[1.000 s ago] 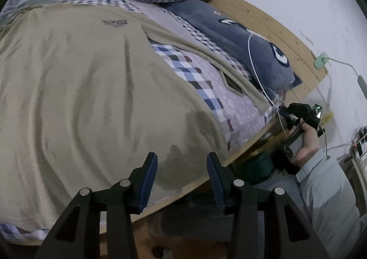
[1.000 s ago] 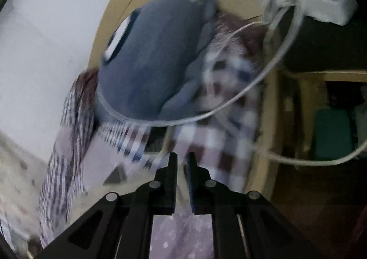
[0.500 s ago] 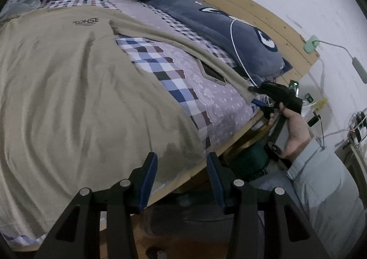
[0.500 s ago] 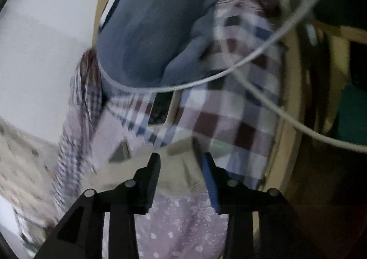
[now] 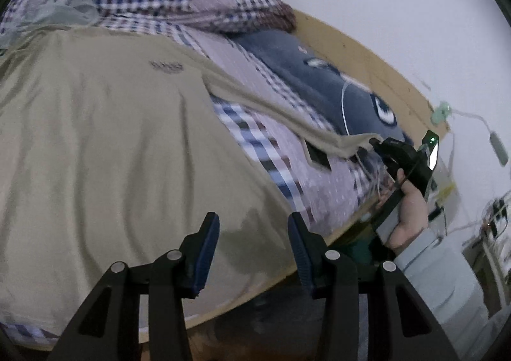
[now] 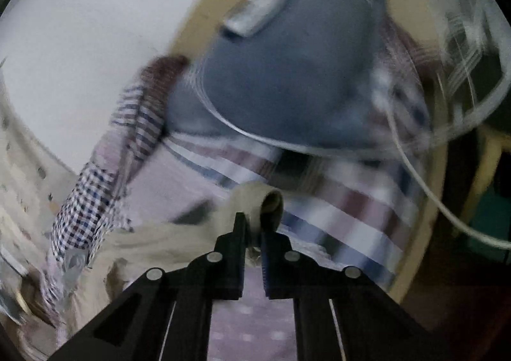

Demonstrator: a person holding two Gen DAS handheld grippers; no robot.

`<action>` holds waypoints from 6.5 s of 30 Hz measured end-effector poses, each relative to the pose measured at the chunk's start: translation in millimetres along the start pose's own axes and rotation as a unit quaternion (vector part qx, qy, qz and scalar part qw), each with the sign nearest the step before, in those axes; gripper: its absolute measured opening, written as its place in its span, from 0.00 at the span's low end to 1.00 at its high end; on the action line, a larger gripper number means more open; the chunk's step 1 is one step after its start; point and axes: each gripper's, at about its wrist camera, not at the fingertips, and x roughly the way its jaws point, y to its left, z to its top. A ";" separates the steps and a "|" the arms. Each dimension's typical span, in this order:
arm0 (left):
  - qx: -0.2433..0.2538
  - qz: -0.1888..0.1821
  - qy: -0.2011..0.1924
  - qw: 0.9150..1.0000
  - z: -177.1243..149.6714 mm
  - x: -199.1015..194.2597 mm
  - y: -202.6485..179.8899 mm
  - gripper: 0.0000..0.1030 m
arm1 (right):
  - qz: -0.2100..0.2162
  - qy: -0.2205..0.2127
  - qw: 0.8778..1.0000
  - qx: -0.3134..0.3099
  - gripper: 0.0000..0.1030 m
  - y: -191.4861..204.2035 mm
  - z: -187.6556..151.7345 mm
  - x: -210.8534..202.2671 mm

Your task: Fold clothes

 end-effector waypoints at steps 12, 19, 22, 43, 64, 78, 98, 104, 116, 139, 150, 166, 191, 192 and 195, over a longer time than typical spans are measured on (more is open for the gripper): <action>-0.115 0.058 -0.119 0.985 23.8 -106.7 121.7 0.47 | 0.212 0.008 0.899 -0.384 0.07 314.8 -172.4 -24.2; -0.191 0.091 -0.144 0.967 16.9 -126.1 190.5 0.47 | 0.391 0.133 0.692 -0.592 0.24 400.7 -350.3 -78.6; -0.195 0.087 -0.140 0.967 21.2 -119.3 198.9 0.47 | 0.418 0.144 0.670 -0.596 0.54 403.7 -357.8 -81.4; 0.157 0.218 -0.024 0.963 35.2 -8.5 133.1 0.63 | 0.311 0.217 0.923 -0.072 0.68 277.9 -138.7 86.4; 0.031 0.160 -0.098 0.982 44.1 -46.8 180.9 0.63 | 0.317 0.248 0.906 -0.135 0.68 299.2 -171.3 90.6; 0.115 0.190 -0.059 0.973 35.4 -24.3 157.5 0.20 | 0.343 0.274 0.877 -0.196 0.68 320.5 -197.4 80.6; -0.250 0.043 -0.111 0.961 54.2 -58.5 278.2 0.09 | 0.333 0.285 0.873 -0.211 0.68 322.2 -207.0 85.6; -0.309 -0.020 -0.114 0.944 42.1 -61.7 287.1 0.40 | 0.340 0.289 0.867 -0.221 0.68 328.9 -212.4 83.2; -0.354 -0.085 -0.140 0.921 38.4 -69.3 296.9 0.64 | 0.434 0.192 0.658 -0.585 0.65 384.7 -336.3 -42.5; -0.369 -0.149 -0.112 0.911 28.1 -54.4 282.2 0.71 | 0.425 0.259 0.698 -0.515 0.03 394.8 -347.0 -14.6; -0.373 -0.174 -0.088 0.907 35.3 -28.5 262.8 0.71 | 0.464 0.296 0.730 -0.405 0.03 393.5 -311.3 -5.6; -0.342 -0.097 -0.112 0.928 69.6 -17.3 256.1 0.02 | 0.455 0.294 0.738 -0.403 0.08 371.5 -295.4 -5.8; -0.092 -0.041 -0.208 0.973 364.4 -109.6 95.3 0.01 | 0.201 0.243 0.901 -0.298 0.52 280.9 -149.9 129.3; -0.085 -0.036 -0.211 0.973 373.5 -111.6 92.5 0.01 | 0.197 0.245 0.899 -0.303 0.52 282.8 -148.8 136.8; -0.066 -0.020 -0.217 0.974 398.4 -114.9 83.1 0.01 | 0.202 0.257 0.894 -0.306 0.53 290.4 -145.1 158.7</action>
